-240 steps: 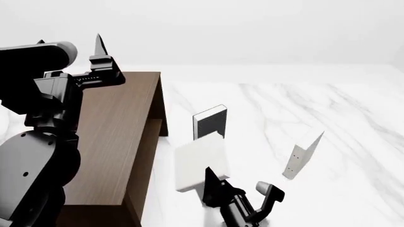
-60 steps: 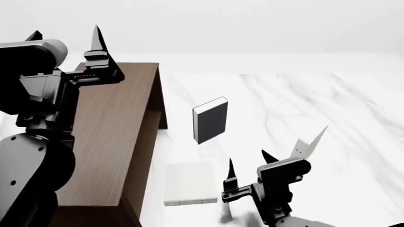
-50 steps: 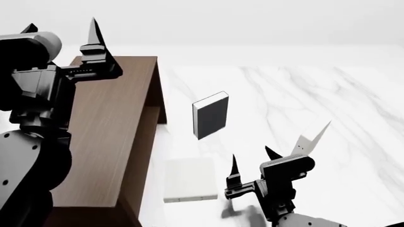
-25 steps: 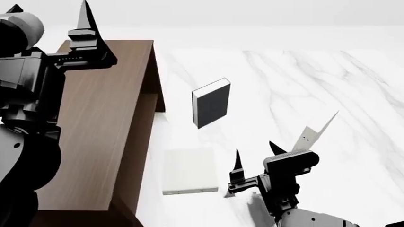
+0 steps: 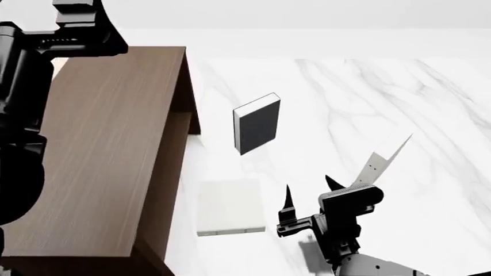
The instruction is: Pick up the book on the right and place it under the cabinet shelf.
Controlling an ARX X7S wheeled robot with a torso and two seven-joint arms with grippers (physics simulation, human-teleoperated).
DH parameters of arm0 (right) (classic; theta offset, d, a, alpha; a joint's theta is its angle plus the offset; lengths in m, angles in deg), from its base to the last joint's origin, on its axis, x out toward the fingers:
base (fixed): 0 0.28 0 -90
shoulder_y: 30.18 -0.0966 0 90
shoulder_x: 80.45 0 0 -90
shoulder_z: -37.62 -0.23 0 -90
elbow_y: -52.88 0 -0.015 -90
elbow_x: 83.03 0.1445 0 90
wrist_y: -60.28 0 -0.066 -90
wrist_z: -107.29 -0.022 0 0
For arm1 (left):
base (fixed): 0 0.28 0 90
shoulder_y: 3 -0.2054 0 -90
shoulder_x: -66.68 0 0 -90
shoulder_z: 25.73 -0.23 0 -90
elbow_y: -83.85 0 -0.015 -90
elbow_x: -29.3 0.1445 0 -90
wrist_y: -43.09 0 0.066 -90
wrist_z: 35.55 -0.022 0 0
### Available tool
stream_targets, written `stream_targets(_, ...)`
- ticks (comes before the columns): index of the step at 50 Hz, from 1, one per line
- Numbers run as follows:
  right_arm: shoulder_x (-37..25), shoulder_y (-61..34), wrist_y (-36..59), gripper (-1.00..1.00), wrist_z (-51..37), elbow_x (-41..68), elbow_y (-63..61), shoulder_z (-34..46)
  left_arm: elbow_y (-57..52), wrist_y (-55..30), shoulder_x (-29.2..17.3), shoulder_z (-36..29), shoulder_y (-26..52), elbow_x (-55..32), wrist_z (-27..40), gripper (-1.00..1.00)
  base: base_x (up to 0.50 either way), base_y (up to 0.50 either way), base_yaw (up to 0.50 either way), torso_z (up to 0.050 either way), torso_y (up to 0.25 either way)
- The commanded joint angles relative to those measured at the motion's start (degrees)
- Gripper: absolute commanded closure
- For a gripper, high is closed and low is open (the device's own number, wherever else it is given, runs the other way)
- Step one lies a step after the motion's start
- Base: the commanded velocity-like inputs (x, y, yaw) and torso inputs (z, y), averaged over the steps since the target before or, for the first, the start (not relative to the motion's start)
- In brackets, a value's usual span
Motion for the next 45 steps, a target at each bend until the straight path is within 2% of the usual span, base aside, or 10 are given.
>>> stream_targets(1, 0.7, 1.1, -0.2, -1.0, 1.7, 1.0, 2.2, -0.8, -0.8, -4.0, -0.8, 1.4, 3.8, -4.3, 1.6, -1.0, 0.0, 0.0, 0.0, 0.0, 0.0)
stream_targets(25, 1.2, 0.8, 1.2, -1.0, 3.2, 1.4, 2.6, -1.6, -1.4, -5.2, -1.3, 2.5, 4.8, -6.9, 3.2, -1.0, 0.0, 0.0, 0.0, 0.0, 0.0)
stream_targets(45, 1.0, -0.4, 3.0, -1.0, 3.7, 1.2, 1.7, -2.0, -1.3, -5.4, -1.7, 3.0, 5.6, -8.1, 4.1, -1.0, 0.0, 0.0, 0.0, 0.0, -0.156)
